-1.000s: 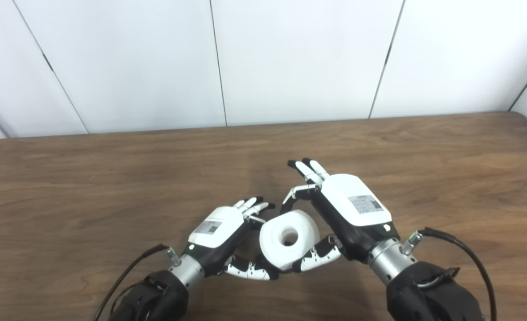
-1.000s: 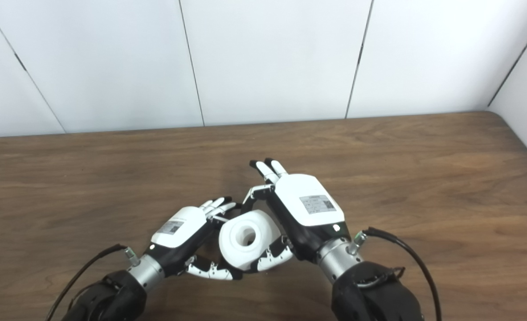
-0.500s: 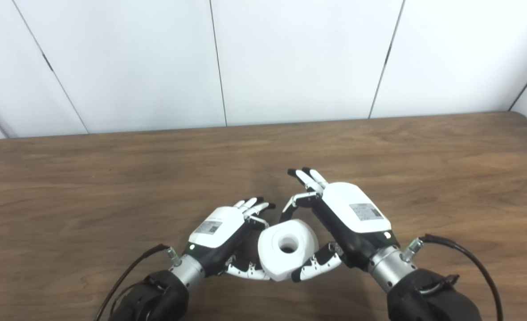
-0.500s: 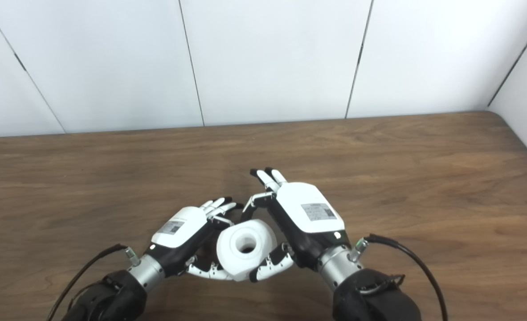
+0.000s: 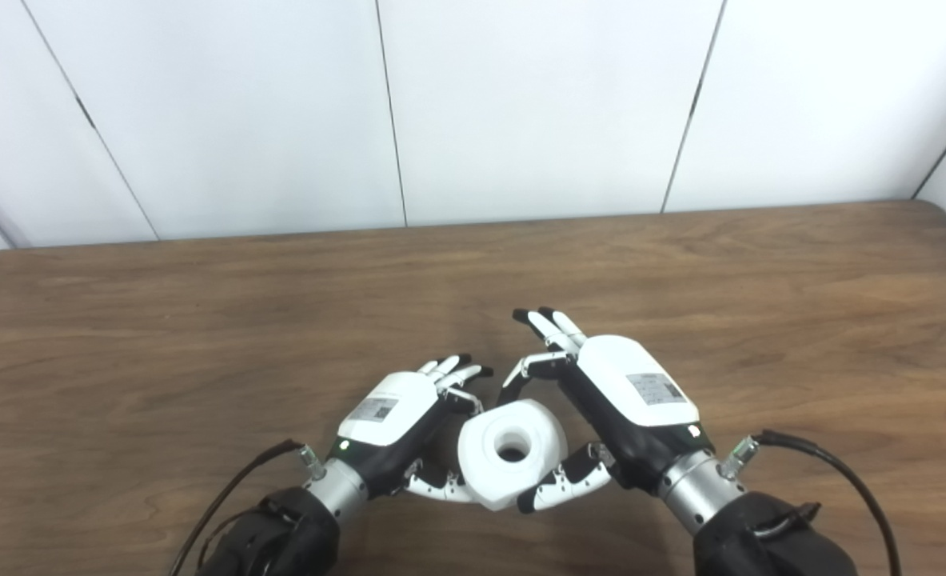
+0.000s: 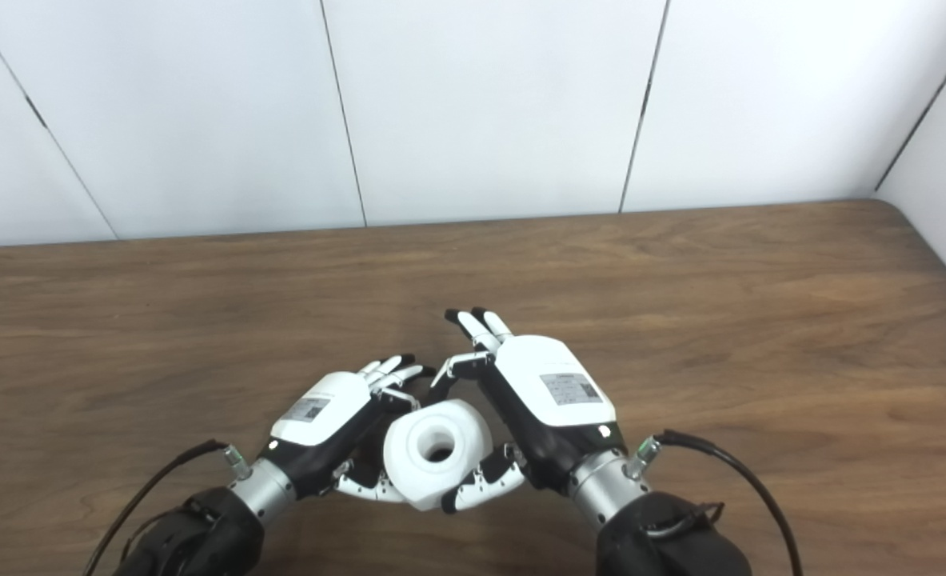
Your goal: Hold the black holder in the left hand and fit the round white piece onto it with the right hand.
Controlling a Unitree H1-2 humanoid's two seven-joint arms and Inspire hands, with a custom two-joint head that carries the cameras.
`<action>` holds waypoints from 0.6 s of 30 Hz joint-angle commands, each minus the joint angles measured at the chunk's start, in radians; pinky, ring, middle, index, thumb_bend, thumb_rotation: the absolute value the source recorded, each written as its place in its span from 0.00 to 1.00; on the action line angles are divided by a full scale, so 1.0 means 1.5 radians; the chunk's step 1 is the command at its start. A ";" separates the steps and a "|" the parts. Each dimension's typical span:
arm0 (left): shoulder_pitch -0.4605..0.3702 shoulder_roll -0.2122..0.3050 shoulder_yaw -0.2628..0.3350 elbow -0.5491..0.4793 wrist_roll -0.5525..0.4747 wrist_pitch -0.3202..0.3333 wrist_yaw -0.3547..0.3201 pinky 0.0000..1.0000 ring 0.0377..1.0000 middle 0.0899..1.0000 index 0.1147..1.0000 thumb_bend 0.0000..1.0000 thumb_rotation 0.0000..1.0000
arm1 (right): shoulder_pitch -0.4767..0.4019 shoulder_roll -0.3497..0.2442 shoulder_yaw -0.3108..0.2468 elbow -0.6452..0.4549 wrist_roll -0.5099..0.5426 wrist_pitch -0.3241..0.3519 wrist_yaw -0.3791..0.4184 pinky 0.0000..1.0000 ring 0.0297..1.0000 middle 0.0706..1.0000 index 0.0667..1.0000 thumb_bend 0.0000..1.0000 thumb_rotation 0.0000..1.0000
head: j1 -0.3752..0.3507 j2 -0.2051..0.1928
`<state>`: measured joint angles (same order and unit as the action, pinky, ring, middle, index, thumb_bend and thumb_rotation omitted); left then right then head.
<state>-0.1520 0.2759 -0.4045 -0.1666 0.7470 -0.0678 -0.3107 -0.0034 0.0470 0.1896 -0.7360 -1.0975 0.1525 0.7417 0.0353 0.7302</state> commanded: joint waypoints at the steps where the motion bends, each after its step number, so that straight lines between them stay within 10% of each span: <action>1: -0.003 -0.003 -0.005 -0.023 0.003 -0.006 0.001 1.00 1.00 0.94 0.41 0.52 0.05 | -0.001 -0.003 0.006 -0.002 0.008 -0.006 -0.015 0.81 1.00 0.97 0.44 0.51 0.14 | 0.001 -0.001; 18: 0.003 -0.001 -0.006 -0.027 0.003 -0.002 -0.003 1.00 1.00 0.93 0.41 0.52 0.05 | -0.013 -0.009 -0.002 0.068 0.003 0.003 -0.119 0.81 1.00 0.97 0.44 0.51 0.14 | -0.005 -0.007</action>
<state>-0.1422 0.2770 -0.4056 -0.1803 0.7514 -0.0617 -0.3123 -0.0035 0.0332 0.1866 -0.6470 -1.0865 0.1580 0.5900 0.0261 0.7194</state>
